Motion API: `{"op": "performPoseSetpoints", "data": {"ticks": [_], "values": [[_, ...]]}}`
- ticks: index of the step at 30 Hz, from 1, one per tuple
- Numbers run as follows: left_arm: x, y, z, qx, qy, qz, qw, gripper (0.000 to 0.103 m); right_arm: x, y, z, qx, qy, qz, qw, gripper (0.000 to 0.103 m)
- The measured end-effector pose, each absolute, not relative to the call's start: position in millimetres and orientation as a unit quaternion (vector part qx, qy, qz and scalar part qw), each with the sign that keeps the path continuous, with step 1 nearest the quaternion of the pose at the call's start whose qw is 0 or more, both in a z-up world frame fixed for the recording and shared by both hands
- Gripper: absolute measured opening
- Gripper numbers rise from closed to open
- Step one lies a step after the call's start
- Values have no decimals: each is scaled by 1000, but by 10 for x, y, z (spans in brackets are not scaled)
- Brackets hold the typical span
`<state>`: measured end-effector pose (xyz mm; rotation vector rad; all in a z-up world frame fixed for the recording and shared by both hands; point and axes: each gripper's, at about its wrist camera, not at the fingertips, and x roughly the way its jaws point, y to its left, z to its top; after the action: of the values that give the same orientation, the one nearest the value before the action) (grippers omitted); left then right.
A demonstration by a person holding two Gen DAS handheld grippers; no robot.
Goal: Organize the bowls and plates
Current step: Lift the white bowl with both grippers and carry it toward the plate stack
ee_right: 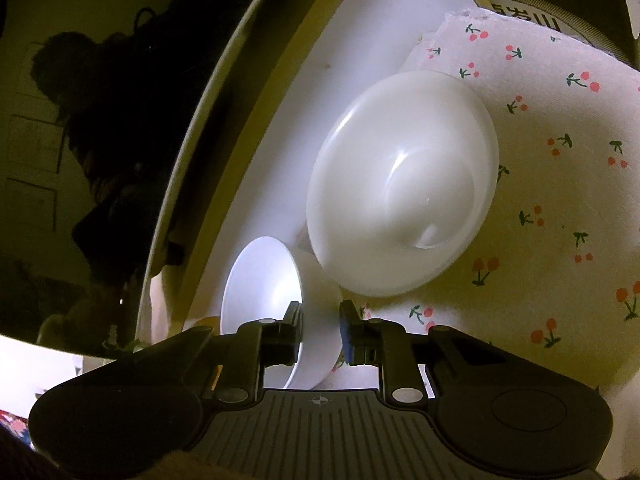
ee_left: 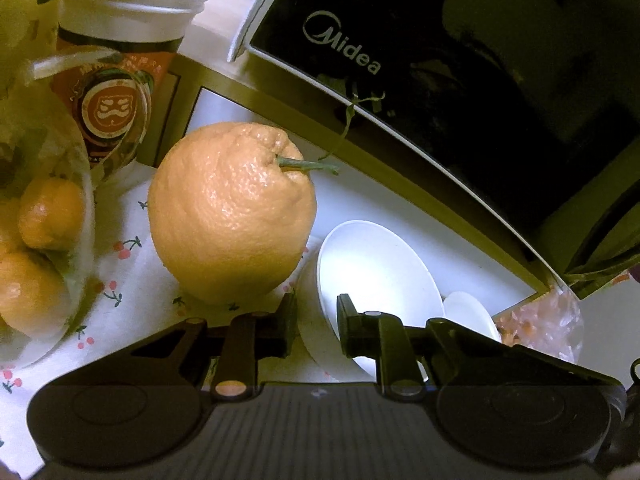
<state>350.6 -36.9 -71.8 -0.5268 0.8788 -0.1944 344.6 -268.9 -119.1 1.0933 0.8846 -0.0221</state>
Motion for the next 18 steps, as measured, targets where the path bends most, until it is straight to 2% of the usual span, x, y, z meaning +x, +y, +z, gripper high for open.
{"op": "performPoseSetpoints", "data": {"ticks": [18], "values": [[3141, -262, -313, -246, 414, -104, 870, 18, 3243, -2640, -759, 491, 401, -12, 773, 20]]}}
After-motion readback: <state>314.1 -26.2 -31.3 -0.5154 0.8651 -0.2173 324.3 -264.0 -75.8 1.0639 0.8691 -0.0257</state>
